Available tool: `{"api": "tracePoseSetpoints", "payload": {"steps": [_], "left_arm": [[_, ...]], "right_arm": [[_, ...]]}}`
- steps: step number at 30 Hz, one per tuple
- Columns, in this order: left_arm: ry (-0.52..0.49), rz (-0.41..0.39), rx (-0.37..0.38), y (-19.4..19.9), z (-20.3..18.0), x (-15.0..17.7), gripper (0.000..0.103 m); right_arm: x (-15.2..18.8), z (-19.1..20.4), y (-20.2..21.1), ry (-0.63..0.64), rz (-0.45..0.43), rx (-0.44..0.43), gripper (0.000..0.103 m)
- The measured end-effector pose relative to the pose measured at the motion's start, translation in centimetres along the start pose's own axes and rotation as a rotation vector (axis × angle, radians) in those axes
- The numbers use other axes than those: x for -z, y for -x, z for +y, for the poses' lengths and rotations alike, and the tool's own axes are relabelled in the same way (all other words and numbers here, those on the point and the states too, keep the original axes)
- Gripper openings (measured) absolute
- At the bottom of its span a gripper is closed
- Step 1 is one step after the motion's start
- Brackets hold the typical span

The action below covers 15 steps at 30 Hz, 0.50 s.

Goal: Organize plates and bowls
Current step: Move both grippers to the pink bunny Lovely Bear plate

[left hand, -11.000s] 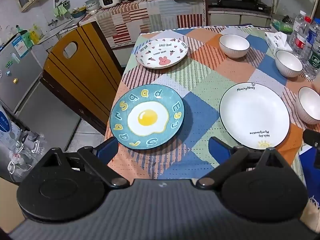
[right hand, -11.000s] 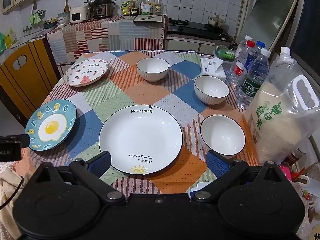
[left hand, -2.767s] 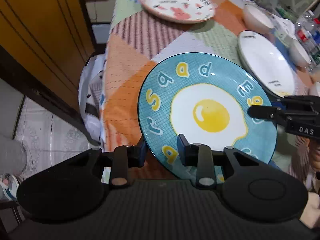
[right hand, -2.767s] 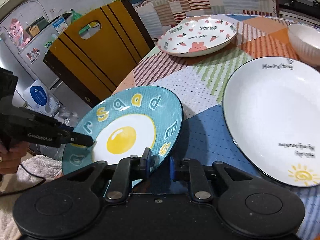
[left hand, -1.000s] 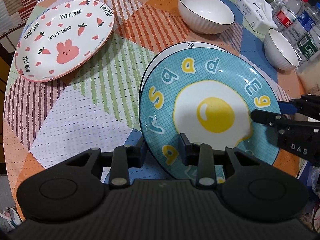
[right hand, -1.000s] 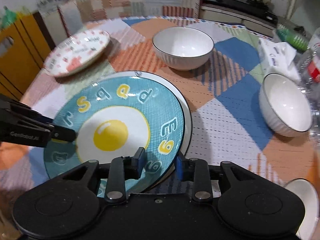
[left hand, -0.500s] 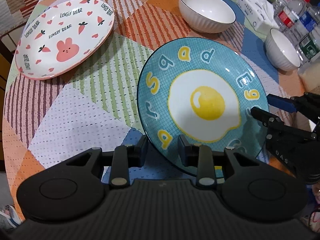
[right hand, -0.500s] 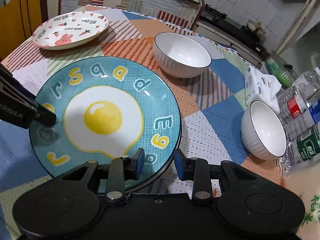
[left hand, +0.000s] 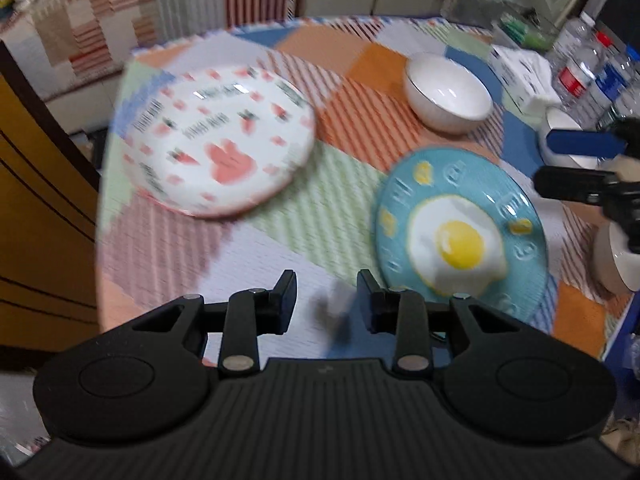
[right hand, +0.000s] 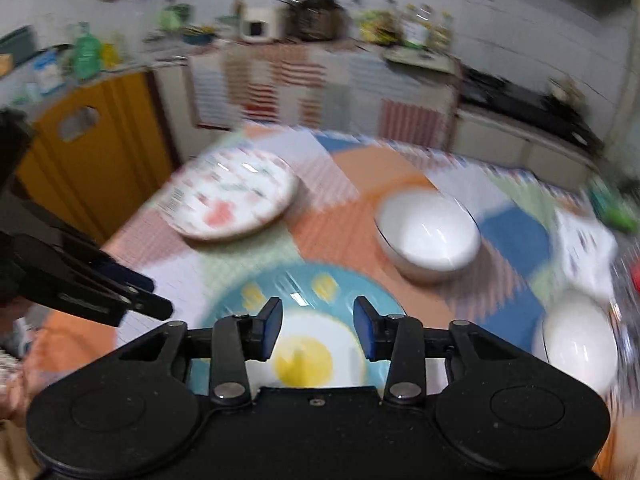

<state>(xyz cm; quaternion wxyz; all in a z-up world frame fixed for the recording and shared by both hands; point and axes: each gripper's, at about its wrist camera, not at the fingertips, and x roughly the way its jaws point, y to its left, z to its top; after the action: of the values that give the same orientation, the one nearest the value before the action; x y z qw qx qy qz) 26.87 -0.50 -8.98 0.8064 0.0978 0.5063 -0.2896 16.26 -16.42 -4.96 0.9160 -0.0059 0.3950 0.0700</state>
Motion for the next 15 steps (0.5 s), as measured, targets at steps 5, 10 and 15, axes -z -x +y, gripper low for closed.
{"api": "tracePoseSetpoints", "payload": {"steps": [5,10,15], "left_arm": [[0.048,-0.055,0.039,2.0,3.6,-1.5,0.039],[0.078,-0.095,0.012,2.6,6.2,-2.4,0.054],[0.038,-0.148,-0.083,1.2,7.9,-2.8,0.062]], "right_arm": [[-3.9,1.4,-0.4,0.091,-0.066,-0.124,0.068],[-6.2,2.5,-2.9,0.164,-0.132,-0.166,0.073],[-7.7,1.7,-7.2,0.045,-0.063,-0.215,0.073]]}}
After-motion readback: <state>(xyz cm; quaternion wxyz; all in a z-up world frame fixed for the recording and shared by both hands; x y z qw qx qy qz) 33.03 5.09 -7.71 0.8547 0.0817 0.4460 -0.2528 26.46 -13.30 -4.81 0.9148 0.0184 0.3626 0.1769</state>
